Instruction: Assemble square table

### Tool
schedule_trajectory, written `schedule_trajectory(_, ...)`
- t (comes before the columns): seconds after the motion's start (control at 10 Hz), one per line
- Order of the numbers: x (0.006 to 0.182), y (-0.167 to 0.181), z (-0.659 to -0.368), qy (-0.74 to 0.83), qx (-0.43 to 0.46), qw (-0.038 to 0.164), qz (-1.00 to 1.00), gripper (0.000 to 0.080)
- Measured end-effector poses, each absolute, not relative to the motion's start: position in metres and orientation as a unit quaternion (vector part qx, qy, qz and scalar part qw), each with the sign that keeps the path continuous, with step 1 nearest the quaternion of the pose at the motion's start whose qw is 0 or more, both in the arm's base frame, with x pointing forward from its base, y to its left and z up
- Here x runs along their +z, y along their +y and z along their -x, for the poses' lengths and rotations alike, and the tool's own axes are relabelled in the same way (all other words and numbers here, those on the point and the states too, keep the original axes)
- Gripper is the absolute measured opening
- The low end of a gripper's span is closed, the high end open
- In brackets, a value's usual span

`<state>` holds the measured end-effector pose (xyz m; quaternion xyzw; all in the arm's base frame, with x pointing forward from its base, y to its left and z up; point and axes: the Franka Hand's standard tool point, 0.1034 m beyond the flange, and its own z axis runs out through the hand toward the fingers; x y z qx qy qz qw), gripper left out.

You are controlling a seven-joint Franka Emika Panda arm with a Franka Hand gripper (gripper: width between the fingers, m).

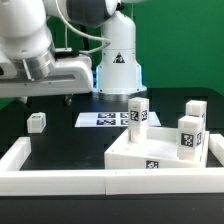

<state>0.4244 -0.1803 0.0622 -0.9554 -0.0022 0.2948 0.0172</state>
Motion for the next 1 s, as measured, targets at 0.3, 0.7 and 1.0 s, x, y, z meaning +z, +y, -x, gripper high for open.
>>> schedule_trajectory(0.3,0.049,-0.194,-0.396,-0.016,0.292,0.004,0.956,0.0649)
schedule_trajectory(0.7,0.049,-0.204,-0.39,-0.009,0.303,0.009,0.953,0.0649)
schedule_trajectory(1.0,0.05,-0.201,-0.381,-0.002,0.359,0.016,0.933,0.0649)
